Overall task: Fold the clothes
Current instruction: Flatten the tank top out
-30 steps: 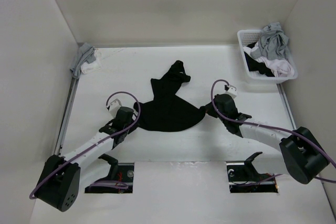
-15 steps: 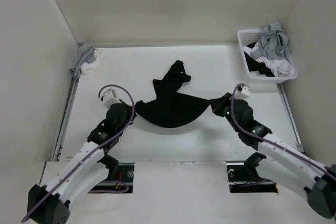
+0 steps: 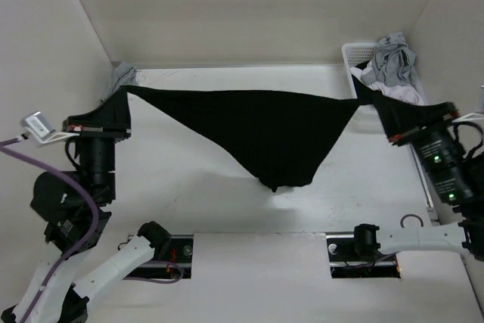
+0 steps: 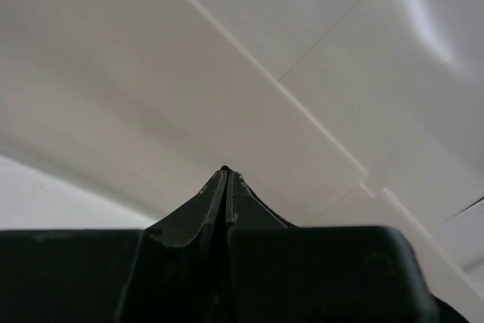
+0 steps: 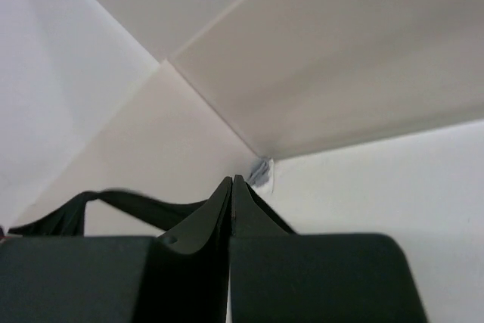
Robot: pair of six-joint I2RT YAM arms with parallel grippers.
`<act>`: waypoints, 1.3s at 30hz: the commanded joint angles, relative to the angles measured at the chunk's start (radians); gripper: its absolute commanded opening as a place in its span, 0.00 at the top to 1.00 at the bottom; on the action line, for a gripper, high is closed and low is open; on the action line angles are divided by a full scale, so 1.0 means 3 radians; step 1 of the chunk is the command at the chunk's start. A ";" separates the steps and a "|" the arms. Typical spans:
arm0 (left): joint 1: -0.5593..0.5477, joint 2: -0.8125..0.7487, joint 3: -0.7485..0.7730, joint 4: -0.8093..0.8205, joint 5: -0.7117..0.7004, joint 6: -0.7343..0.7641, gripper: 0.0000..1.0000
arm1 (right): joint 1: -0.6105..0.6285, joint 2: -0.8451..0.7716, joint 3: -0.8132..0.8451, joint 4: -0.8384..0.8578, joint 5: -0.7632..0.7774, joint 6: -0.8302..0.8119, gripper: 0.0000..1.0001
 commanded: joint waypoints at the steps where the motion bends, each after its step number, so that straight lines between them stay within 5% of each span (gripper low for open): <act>1: -0.0028 0.0174 0.0374 0.0284 -0.0118 0.0357 1.00 | 0.0406 0.0306 0.0344 0.0580 0.0880 -0.1271 1.00; 5: -0.0008 0.0420 0.0569 0.0335 -0.0143 0.0557 1.00 | 0.0586 0.0658 0.0406 0.1567 0.0799 -0.2243 1.00; 8: 0.0033 0.0696 0.0447 0.0391 -0.0174 0.0618 1.00 | -0.0016 0.0899 0.0339 0.1707 0.0427 -0.2312 1.00; 12: 0.0491 0.1186 -0.0090 0.0912 -0.0078 0.0512 1.00 | -0.0874 0.1348 0.0370 0.1059 -0.0359 -0.1486 1.00; 17: 0.1259 0.1825 0.0057 0.0770 0.0597 -0.0188 1.00 | -0.2056 0.2023 0.0747 0.0480 -0.1562 -0.0324 1.00; 22: 0.1572 0.2337 0.0874 0.0596 0.0889 -0.0358 1.00 | -0.2645 0.2729 0.1743 0.0194 -0.2003 -0.0164 1.00; 27: 0.1654 0.2568 0.1631 0.0443 0.1012 -0.0292 1.00 | -0.2799 0.3215 0.3057 -0.0266 -0.2162 -0.0215 1.00; 32: 0.1725 0.2430 0.1735 0.0386 0.1063 -0.0266 1.00 | -0.2784 0.3477 0.3944 -0.0691 -0.2177 -0.0353 1.00; 36: 0.1674 0.2246 0.1490 0.0422 0.1038 -0.0261 1.00 | -0.2784 0.3212 0.3460 -0.0676 -0.2137 -0.0369 1.00; 39: 0.1552 0.2022 0.1102 0.0468 0.0977 -0.0287 1.00 | -0.2769 0.2722 0.2445 -0.0320 -0.2035 -0.0323 1.00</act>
